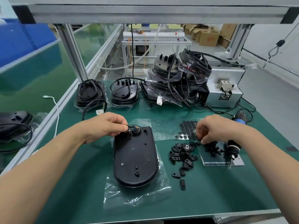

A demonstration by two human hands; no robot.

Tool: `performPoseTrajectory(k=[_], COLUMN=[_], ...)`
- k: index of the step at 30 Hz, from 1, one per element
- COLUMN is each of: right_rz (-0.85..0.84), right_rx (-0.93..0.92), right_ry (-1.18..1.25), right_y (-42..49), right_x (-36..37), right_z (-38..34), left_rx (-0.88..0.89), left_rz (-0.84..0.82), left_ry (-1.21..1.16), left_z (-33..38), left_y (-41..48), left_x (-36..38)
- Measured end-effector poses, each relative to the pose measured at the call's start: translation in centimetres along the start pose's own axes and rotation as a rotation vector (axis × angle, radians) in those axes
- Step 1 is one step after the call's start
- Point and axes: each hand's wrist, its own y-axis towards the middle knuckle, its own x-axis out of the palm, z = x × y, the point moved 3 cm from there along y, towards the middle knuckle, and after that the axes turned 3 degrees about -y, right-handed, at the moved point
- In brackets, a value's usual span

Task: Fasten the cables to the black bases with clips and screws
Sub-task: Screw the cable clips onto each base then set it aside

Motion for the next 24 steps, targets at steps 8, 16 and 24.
performPoseTrajectory(k=[8, 16, 24], right_rz=[0.126, 0.320, 0.241], right_rx=[-0.025, -0.123, -0.381], right_ry=[-0.044, 0.593, 1.232], right_y=[0.2, -0.3, 2.2], right_x=[-0.1, -2.9, -2.2], right_z=[0.4, -4.2, -13.2], left_rx=[0.035, -0.013, -0.058], left_rz=[0.125, 0.119, 0.097], left_ry=[-0.107, -0.238, -0.299], left_z=[0.4, 0.0, 0.4], left_y=[0.1, 0.6, 0.7], left_x=[0.0, -0.1, 0.0])
